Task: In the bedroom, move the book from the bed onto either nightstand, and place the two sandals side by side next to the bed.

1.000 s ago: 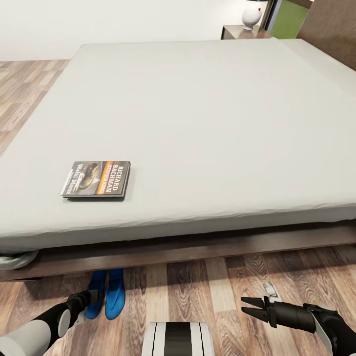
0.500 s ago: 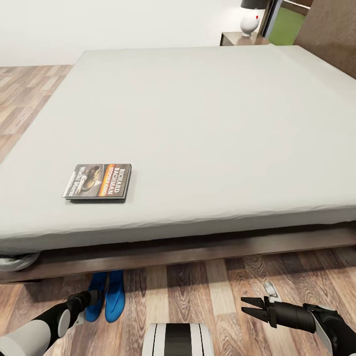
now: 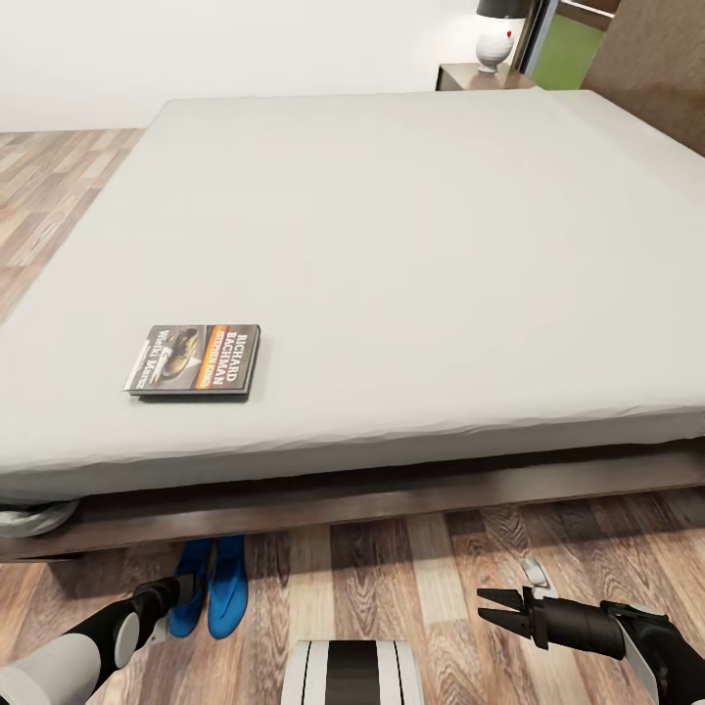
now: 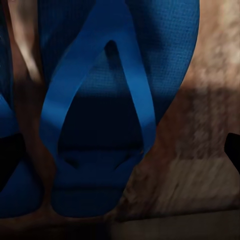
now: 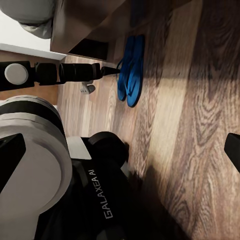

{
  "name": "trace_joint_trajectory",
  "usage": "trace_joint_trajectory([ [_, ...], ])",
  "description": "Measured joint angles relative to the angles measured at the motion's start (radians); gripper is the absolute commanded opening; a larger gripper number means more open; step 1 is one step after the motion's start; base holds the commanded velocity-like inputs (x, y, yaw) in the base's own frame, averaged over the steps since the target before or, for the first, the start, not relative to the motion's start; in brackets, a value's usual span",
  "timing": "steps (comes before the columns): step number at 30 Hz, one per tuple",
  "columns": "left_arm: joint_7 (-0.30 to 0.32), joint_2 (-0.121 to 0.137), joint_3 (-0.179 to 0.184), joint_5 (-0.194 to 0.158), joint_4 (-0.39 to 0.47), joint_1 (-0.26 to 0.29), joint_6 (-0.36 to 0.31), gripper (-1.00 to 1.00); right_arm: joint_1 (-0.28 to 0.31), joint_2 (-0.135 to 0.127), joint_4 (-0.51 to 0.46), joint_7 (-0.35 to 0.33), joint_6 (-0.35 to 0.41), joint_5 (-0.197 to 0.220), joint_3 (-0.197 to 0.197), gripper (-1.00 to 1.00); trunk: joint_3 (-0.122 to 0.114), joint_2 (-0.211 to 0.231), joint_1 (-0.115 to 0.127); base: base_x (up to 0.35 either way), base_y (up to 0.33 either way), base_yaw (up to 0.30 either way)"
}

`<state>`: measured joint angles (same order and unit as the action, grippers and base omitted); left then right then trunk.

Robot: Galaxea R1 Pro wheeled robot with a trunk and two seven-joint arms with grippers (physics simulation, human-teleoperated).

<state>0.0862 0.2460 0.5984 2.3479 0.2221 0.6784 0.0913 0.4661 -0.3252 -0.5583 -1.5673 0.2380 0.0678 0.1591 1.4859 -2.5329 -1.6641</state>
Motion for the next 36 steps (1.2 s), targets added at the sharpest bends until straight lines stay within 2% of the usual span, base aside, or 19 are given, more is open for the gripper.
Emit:
trace_joint_trajectory([
  [2,-0.001,0.000,0.000,0.000,0.000,0.000,0.001,1.00,0.000,0.000,0.000,0.000,0.000,0.000,0.000,1.00,0.000,0.000,0.000,0.000,0.000,0.000],
  [8,0.000,-0.001,0.000,0.000,-0.001,0.000,0.003,1.00,0.000,0.000,0.000,0.000,0.000,0.000,0.000,1.00,-0.023,0.001,0.003,0.000,0.000,0.000],
  [26,-0.002,-0.001,0.002,0.000,-0.005,0.000,0.013,1.00,0.000,0.000,0.000,0.000,0.000,0.000,0.000,1.00,-0.023,0.001,0.003,0.000,0.000,0.000],
  [31,-0.001,-0.001,0.002,0.001,-0.005,0.000,0.035,1.00,0.000,0.000,0.000,0.000,0.000,0.000,0.000,1.00,-0.042,0.003,0.005,0.000,0.000,0.000],
  [36,-0.001,-0.001,0.002,0.001,-0.005,0.000,0.044,1.00,0.000,0.000,0.000,0.000,0.001,0.000,0.000,1.00,-0.043,0.003,0.005,0.000,0.000,0.000],
])
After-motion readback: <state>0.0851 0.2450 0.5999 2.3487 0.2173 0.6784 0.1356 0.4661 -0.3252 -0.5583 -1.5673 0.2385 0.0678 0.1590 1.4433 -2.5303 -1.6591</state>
